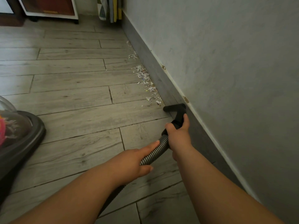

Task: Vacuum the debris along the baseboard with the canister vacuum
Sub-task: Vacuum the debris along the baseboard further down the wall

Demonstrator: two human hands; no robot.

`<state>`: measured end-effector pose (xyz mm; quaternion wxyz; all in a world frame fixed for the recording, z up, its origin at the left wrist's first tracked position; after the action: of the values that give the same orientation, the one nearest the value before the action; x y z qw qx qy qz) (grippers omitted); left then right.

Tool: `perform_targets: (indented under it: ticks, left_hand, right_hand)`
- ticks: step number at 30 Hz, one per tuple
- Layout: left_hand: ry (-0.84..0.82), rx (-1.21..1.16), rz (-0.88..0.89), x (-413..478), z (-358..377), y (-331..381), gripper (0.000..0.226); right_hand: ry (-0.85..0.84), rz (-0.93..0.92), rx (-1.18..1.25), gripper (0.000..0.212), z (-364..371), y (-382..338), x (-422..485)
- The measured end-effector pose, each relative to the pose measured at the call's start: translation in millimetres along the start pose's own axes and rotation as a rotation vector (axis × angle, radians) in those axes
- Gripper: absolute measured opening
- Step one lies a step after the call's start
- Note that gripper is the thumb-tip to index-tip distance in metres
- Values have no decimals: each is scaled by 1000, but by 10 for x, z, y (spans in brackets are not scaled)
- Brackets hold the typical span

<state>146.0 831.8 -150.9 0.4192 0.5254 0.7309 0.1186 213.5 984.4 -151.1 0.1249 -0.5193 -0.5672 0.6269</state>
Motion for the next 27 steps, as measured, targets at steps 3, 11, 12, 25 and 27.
perform_targets:
  ticks: [3, 11, 12, 25, 27]
  left_hand:
    - [4, -20, -3, 35, -17, -10, 76]
    - [9, -55, -21, 87, -89, -69, 76]
    - [12, -56, -22, 93, -99, -74, 76]
    - [18, -47, -38, 7, -97, -72, 76]
    - [22, -37, -44, -33, -92, -91, 77]
  right_hand:
    - [3, -3, -23, 81, 17, -35, 49]
    - [1, -3, -48, 81, 89, -110, 124]
    - [3, -4, -54, 81, 95, -123, 135]
    - [-34, 9, -52, 80, 143, -117, 87]
    - [-59, 4, -34, 80, 192, -104, 66]
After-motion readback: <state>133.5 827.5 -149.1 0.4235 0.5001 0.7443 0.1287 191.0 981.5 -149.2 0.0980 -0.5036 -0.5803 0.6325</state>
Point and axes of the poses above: each hand's wrist, its own x-axis towards the middle knuckle, its own z-axis out of the palm, y = z × x, the point moved 7 cm from there along x, towards the middle knuckle, and after that the axes turned 8 degrees about -y, right-handed, at the moved point
